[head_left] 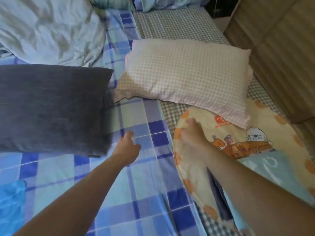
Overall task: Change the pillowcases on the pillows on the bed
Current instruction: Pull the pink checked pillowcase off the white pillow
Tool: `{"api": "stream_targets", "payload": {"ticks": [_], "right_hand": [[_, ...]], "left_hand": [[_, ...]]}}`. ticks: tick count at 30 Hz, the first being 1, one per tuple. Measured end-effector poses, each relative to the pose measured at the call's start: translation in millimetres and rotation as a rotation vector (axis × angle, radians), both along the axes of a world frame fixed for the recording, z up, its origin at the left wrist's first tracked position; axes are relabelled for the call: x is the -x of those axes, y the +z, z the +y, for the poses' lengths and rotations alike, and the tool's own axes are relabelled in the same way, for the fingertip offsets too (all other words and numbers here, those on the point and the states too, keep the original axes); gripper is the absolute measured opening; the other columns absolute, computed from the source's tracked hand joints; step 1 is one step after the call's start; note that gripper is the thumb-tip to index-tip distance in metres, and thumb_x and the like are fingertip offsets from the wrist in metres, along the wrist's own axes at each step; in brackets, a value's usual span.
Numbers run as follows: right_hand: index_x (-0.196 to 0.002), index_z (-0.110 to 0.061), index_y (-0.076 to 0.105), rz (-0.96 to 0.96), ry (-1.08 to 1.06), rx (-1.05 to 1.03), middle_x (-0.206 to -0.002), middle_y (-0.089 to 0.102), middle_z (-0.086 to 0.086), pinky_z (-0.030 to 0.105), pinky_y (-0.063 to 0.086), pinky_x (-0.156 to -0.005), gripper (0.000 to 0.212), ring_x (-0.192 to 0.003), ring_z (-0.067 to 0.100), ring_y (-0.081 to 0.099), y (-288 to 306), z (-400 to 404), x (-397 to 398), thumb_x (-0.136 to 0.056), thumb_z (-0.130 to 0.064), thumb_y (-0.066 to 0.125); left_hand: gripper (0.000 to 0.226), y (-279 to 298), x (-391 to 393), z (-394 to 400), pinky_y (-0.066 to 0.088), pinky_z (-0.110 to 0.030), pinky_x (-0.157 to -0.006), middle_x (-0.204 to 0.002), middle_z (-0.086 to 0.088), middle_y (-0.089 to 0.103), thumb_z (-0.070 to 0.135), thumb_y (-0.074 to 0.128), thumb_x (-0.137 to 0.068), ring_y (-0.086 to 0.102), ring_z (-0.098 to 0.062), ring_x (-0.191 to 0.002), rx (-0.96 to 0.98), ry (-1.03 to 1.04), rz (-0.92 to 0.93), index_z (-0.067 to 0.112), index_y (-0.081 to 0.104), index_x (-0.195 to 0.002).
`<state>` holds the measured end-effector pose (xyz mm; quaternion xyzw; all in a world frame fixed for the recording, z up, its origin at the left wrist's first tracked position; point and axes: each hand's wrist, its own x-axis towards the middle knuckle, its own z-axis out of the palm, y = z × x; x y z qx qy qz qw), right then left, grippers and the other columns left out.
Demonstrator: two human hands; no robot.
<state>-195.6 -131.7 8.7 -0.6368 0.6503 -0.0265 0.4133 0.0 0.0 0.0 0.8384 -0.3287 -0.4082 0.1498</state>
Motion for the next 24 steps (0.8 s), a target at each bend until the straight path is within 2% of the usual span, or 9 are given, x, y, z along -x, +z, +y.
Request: {"api": "stream_targets", "payload": {"ticks": [3,5,8,10,12,14,17,20,24], "right_hand": [[-0.155,-0.019,0.019,0.284,0.043,0.341,-0.164,0.004,0.011,0.043,0.037,-0.109,0.072,-0.147,0.036,0.020,-21,-73,3,-0.095,-0.011,0.057],[-0.159,-0.025,0.002,0.440,0.170,0.488,-0.166,-0.014,0.008,0.050,0.017,-0.121,0.092,-0.152,0.037,-0.005,-37,-123,7,-0.092,-0.011,0.064],[-0.158,-0.028,-0.009,0.578,0.323,0.437,-0.165,-0.022,0.009,0.059,-0.003,-0.121,0.110,-0.151,0.040,-0.016,-79,-174,10,-0.086,-0.029,0.074],[-0.159,-0.026,-0.004,0.635,0.358,0.398,-0.166,-0.018,0.011,0.062,-0.005,-0.119,0.110,-0.151,0.042,-0.013,-97,-188,3,-0.084,-0.038,0.075],[-0.159,-0.025,0.003,0.700,0.345,0.451,-0.167,-0.008,0.013,0.064,-0.002,-0.119,0.087,-0.151,0.044,-0.005,-115,-191,-4,-0.095,-0.030,0.061],[-0.156,-0.018,0.023,0.768,0.328,0.584,-0.161,0.020,0.021,0.063,0.011,-0.117,0.060,-0.147,0.048,0.017,-119,-189,-4,-0.100,-0.016,0.043],[-0.118,-0.010,0.064,0.742,0.379,0.737,-0.106,0.068,0.015,0.045,0.045,-0.094,0.029,-0.103,0.036,0.063,-88,-181,10,-0.093,-0.011,0.050],[-0.092,-0.010,0.064,0.648,0.354,0.825,-0.073,0.066,0.009,0.037,0.048,-0.067,0.011,-0.068,0.029,0.065,-15,-179,32,-0.084,-0.013,0.069],[-0.079,-0.002,0.059,0.286,0.060,1.016,-0.069,0.061,0.021,0.044,0.043,-0.064,0.007,-0.064,0.036,0.057,115,-178,55,-0.085,-0.002,0.055]], "left_hand": [[0.058,-14,-7,-27,0.053,-0.046,-0.093,-0.141,-0.013,0.042,0.020,0.054,-0.095,0.053,-0.037,-0.114,-0.041,-0.029,-0.097,0.022,0.035,-0.150],[0.057,-17,-11,-39,0.052,-0.049,-0.096,-0.143,-0.012,0.041,0.022,0.053,-0.096,0.052,-0.038,-0.118,-0.082,-0.112,-0.135,0.024,0.033,-0.150],[0.057,-23,-15,-60,0.051,-0.047,-0.098,-0.145,-0.012,0.039,0.020,0.053,-0.098,0.051,-0.035,-0.122,-0.075,-0.161,-0.188,0.023,0.033,-0.151],[0.056,-20,-18,-71,0.053,-0.043,-0.094,-0.145,-0.010,0.038,0.019,0.053,-0.099,0.050,-0.028,-0.116,-0.044,-0.150,-0.198,0.023,0.034,-0.151],[0.054,-21,-16,-74,0.055,-0.040,-0.086,-0.140,-0.009,0.039,0.019,0.054,-0.098,0.050,-0.022,-0.104,-0.004,-0.137,-0.187,0.025,0.036,-0.148],[0.051,-17,-12,-64,0.055,-0.040,-0.088,-0.135,-0.005,0.042,0.021,0.054,-0.097,0.052,-0.023,-0.105,0.020,-0.183,-0.201,0.028,0.039,-0.145],[0.049,-2,-9,-37,0.047,-0.040,-0.101,-0.131,-0.005,0.043,0.021,0.055,-0.097,0.056,-0.028,-0.113,0.002,-0.315,-0.243,0.026,0.040,-0.143],[0.048,38,-2,-19,0.049,-0.033,-0.095,-0.128,0.000,0.041,0.021,0.056,-0.097,0.059,-0.022,-0.104,0.028,-0.289,-0.260,0.028,0.042,-0.143],[0.049,115,19,-18,0.048,-0.022,-0.082,-0.133,0.003,0.039,0.024,0.055,-0.099,0.059,-0.008,-0.092,0.191,-0.218,-0.285,0.029,0.039,-0.146]]}}
